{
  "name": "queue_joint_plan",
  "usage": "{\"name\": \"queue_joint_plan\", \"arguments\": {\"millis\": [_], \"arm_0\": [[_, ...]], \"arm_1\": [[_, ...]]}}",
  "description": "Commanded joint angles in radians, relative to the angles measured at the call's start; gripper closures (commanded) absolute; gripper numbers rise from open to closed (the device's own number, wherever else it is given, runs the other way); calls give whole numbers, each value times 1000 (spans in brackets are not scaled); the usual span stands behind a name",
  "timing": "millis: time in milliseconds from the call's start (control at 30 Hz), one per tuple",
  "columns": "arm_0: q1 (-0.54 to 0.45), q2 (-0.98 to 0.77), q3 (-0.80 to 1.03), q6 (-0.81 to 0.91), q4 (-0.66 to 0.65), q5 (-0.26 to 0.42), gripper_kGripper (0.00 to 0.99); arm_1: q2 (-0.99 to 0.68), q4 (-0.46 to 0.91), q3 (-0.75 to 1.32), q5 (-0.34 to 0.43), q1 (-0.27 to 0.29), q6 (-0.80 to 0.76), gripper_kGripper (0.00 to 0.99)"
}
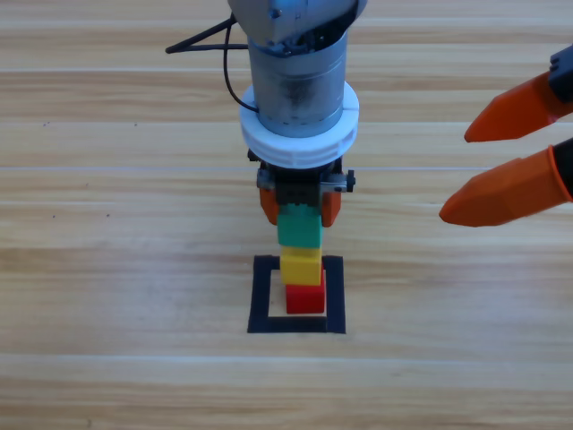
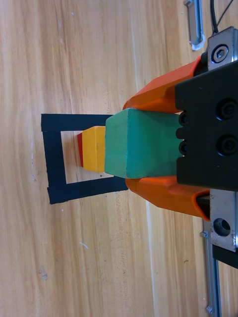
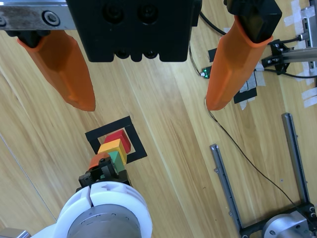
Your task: Stack the blocks in the rectangular block: red at the bottom, yellow in the middle, green on top
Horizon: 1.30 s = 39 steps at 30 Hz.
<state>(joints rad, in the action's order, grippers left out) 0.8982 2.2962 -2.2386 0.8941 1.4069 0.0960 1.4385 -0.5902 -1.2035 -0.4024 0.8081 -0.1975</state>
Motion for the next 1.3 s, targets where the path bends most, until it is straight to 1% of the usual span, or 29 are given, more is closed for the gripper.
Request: {"name": "queue_joint_plan", "arguments": {"millis": [33, 633, 833, 1300], "arm_0": [[21, 58, 20, 12, -17, -9, 990], [19, 57, 54, 11, -43, -9, 990], [19, 42, 97, 11, -66, -9, 990], [19, 26, 97, 12, -74, -7, 990]], "arm_1": [[-9, 21, 25, 14, 20, -13, 0], [2, 36, 21, 8, 20, -6, 0], [5, 39, 21, 5, 20, -5, 0], [5, 39, 21, 7, 20, -5, 0]]}}
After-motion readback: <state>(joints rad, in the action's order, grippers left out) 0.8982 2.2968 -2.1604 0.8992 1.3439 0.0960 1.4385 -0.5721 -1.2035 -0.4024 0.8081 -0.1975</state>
